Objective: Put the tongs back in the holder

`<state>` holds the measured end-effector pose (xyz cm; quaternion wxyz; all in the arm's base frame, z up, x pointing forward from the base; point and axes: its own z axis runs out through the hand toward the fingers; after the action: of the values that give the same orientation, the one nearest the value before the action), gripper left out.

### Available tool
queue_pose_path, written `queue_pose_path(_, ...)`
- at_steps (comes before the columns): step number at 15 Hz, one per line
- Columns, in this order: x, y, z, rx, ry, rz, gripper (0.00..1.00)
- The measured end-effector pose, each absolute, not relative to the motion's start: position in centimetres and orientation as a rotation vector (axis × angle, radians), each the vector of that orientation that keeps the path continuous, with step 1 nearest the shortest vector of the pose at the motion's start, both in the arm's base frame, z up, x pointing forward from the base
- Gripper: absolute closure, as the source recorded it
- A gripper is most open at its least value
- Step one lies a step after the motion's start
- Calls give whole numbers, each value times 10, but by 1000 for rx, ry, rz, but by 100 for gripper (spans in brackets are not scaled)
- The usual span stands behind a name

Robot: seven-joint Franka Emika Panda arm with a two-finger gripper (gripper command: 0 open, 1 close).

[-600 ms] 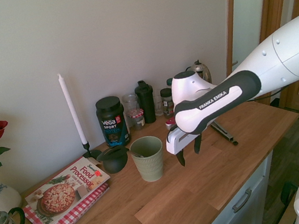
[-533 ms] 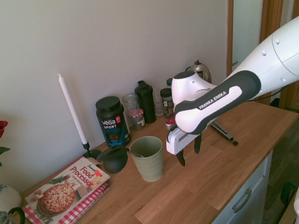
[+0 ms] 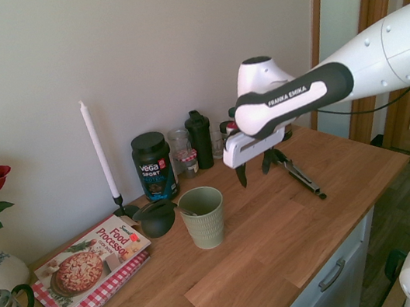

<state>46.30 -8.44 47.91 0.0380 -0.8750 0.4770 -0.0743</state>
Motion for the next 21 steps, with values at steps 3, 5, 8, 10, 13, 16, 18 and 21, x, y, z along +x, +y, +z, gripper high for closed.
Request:
queue_pose_path(3, 477, -152, 468, -2610, 1587, -231, 0)
queue_pose_path(5, 486, -186, 444, -2603, 1597, -213, 0)
queue_pose_path(8, 497, -216, 412, -2605, 1626, -193, 0)
queue_pose_path(10, 503, -227, 393, -2610, 1646, -178, 0)
queue_pose_path(13, 506, -240, 371, -2611, 1676, -166, 0)
queue_pose_path(16, 508, -242, 360, -2599, 1663, -143, 100)
queue_pose_path(18, 511, -242, 353, -2600, 1653, -144, 100)
queue_pose_path(21, 516, -244, 351, -2594, 1650, -151, 100)
